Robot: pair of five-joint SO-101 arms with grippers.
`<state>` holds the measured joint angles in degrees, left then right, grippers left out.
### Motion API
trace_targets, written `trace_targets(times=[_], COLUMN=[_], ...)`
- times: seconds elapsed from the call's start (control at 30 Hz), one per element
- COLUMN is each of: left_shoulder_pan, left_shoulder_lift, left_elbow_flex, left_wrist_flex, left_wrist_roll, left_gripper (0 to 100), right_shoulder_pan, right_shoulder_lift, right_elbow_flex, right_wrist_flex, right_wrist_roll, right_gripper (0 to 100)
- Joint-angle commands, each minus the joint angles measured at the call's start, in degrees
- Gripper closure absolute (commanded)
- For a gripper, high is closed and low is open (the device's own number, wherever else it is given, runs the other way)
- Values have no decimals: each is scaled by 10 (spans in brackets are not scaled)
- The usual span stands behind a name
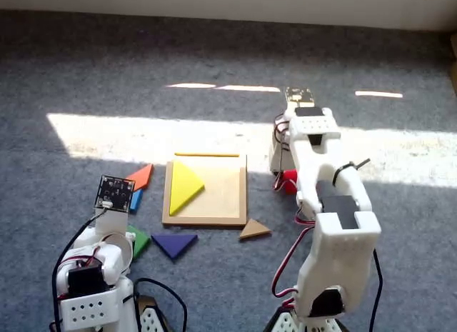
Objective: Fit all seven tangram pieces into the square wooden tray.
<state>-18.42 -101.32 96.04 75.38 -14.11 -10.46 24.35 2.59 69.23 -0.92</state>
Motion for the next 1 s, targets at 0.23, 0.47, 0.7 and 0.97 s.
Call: trace_targets(times=[0.23, 0.47, 0.7, 0.97], left_shoulder_pan=[-7, -7, -7, -7], left_shoulder_lift=[-13, -13, -13, -13], left_elbow_flex=[12, 12, 12, 12], left_wrist_flex=[4, 4, 4, 4], left_wrist_roll=[4, 4, 4, 4], left_gripper=[994, 994, 994, 994], right_shoulder_pan=[-12, -14, -21, -109], right_shoulder_lift=[-8, -95, -171, -245], right_elbow_flex=[-17, -36, -35, 124], right_wrist_flex=[48, 106, 196, 172], right_wrist_roll=[76, 114, 114, 114], right_gripper=[951, 985, 759, 707])
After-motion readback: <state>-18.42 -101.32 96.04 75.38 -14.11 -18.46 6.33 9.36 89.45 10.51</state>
